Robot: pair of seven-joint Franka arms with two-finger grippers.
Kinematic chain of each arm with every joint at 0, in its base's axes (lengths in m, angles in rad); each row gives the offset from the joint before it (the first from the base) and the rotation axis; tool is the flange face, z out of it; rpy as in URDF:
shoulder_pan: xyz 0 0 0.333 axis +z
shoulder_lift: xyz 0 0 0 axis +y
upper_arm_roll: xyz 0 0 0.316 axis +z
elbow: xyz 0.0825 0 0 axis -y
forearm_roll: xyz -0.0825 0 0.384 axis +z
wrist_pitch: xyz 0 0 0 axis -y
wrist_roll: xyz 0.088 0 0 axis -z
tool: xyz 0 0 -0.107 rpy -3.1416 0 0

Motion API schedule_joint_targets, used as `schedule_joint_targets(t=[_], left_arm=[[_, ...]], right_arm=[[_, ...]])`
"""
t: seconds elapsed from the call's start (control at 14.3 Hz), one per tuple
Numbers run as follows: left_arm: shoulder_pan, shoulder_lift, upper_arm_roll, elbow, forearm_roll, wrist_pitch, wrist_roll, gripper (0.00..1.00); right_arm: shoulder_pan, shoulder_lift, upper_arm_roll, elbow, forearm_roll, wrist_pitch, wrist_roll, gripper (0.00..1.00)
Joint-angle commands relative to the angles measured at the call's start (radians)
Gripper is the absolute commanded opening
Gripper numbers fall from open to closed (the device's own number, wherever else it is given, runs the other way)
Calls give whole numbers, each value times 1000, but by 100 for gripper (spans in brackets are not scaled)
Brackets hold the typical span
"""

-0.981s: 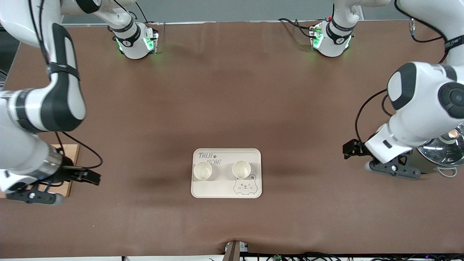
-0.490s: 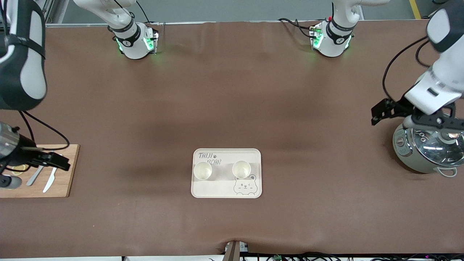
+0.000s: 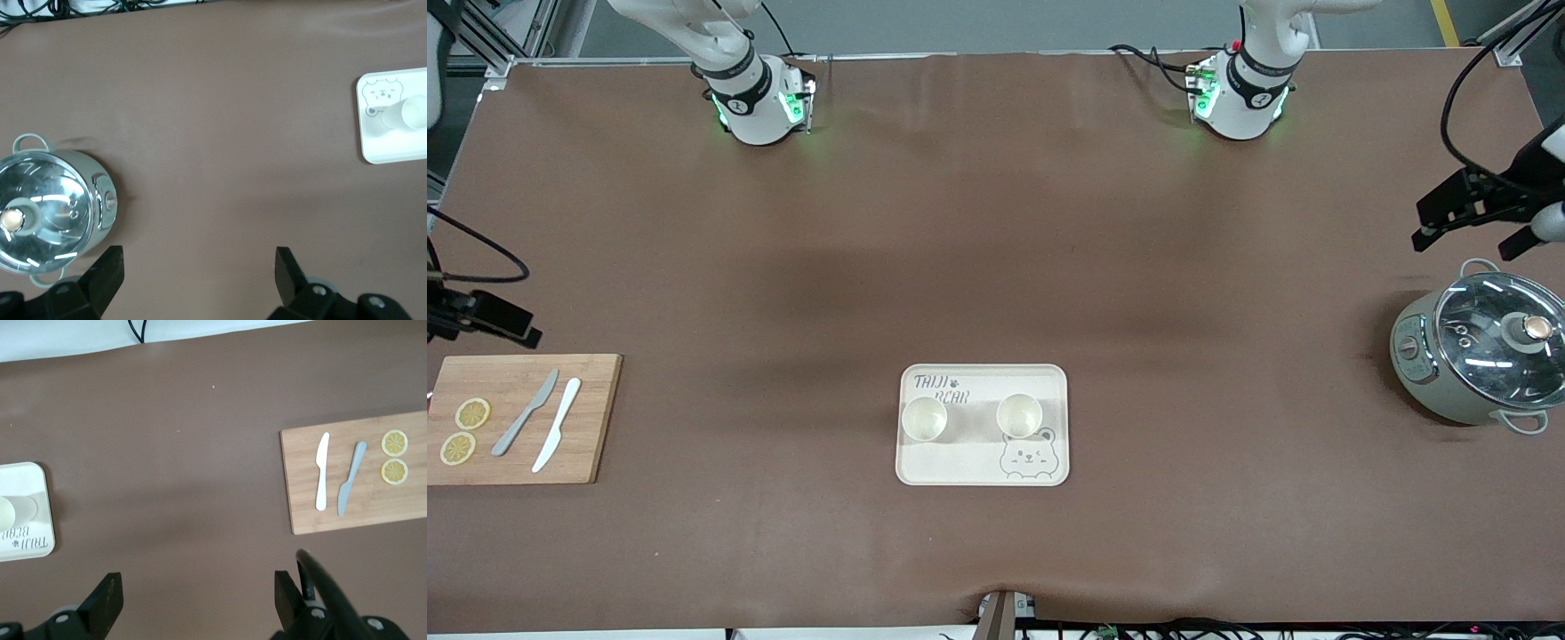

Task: Place white IKEA cup upright on tray with both arms

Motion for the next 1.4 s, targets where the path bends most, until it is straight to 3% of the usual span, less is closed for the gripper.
schedule_joint_targets(t=[0.0,0.35,0.77,0.91,1.12,1.33], left_arm=[[-1,27,-7,41,-8,-64,41,100],[-7,16,-21,44,-5,-77,61,100],[-47,4,-34,38,32,-118,63,100],[-52,7,-36,35,32,-118,60,100],[-50,7,-36,37,32,-118,57,100],[-47,13,-36,37,32,-118,57,100]], right_arm=[[-25,-71,22,-99,11,-31,-33,100],[-35,-62,17,-83,25,-65,-119,100],[-58,-71,19,-99,21,-39,-78,100],[-59,-111,19,-167,21,16,-75,100],[-58,-246,19,-394,21,169,-78,100],[-58,-246,20,-391,21,165,-79,100]])
